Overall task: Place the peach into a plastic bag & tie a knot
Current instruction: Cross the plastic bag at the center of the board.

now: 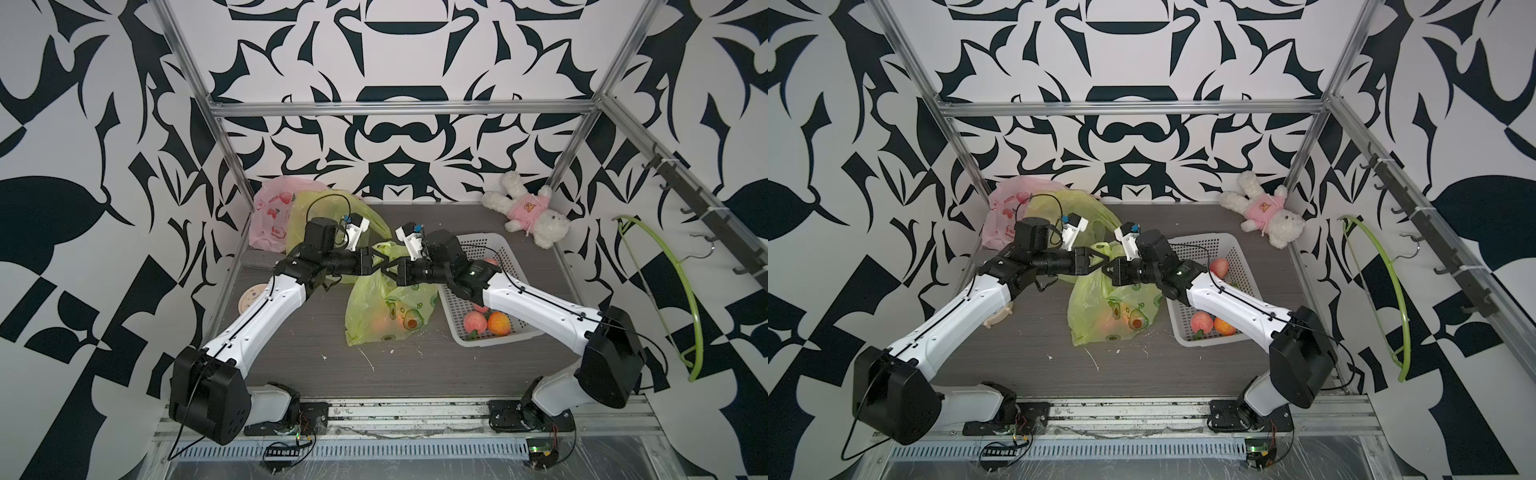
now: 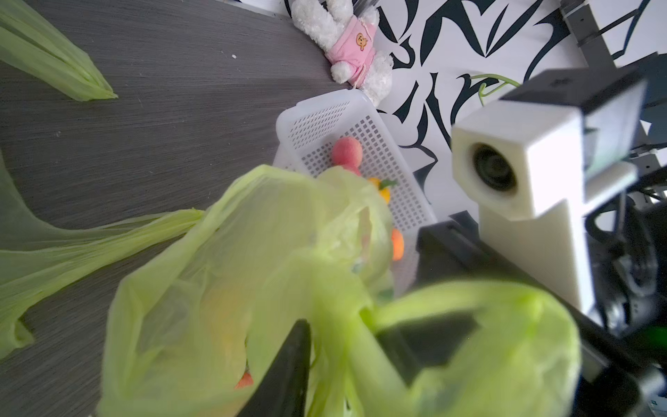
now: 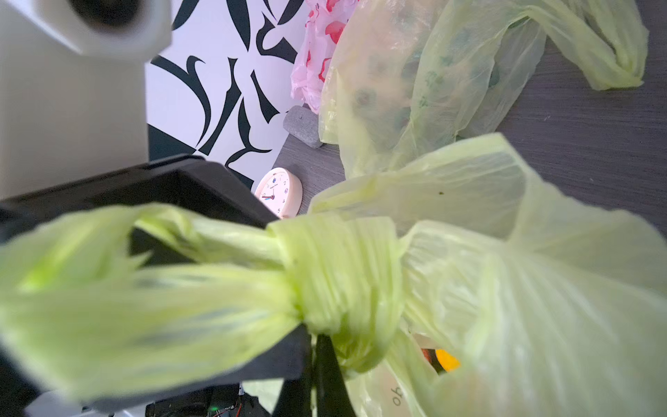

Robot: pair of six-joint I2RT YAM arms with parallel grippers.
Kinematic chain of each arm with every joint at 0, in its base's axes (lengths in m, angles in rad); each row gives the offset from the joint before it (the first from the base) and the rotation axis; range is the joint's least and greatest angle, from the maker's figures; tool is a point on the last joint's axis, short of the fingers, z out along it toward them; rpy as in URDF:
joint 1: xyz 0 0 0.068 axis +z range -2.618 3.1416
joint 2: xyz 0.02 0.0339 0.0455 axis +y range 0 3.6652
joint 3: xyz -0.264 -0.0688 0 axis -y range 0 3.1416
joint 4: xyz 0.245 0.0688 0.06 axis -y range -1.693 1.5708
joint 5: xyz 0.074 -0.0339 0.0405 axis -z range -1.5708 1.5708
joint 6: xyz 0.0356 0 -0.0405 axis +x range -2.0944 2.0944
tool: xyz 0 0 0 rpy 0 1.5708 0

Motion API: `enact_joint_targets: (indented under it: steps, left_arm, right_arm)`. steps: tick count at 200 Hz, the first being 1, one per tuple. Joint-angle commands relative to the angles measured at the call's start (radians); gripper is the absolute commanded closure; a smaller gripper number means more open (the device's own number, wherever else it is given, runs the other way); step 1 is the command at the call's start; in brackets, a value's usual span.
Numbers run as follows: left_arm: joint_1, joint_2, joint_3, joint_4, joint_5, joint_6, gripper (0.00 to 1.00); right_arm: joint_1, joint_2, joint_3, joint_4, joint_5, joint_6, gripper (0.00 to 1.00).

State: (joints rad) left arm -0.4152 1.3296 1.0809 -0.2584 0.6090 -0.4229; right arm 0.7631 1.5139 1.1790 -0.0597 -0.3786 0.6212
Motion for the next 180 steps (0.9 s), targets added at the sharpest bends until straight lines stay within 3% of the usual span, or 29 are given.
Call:
enact_joint_targets:
  steps: [1,53,117,133,161,180]
  left_arm:
    - [-0.018,0.017,0.035,-0.009,-0.026,0.002,0.65]
    - [-0.031,0.043,0.052,-0.033,-0.041,0.012,0.71]
    - [-0.034,0.041,0.048,-0.017,-0.019,0.026,0.99]
    - [-0.034,0.029,0.037,-0.008,-0.006,0.046,1.00]
    - [-0.033,0.001,0.031,-0.010,0.052,0.099,1.00]
    - [-0.026,-0.007,0.051,-0.048,0.107,0.138,1.00]
  right_arm:
    - [0.017,0.003,0.015,0.047,-0.021,0.005,1.00]
    - [0.028,-0.001,0.014,0.051,-0.025,0.004,1.00]
    - [0.028,-0.030,0.026,-0.019,-0.060,-0.049,1.00]
    - [0.023,-0.046,0.045,-0.061,-0.095,-0.081,1.00]
    - [-0.010,-0.112,0.077,-0.165,-0.143,-0.148,0.65]
    - [-0.048,-0.171,0.112,-0.241,-0.178,-0.196,0.53]
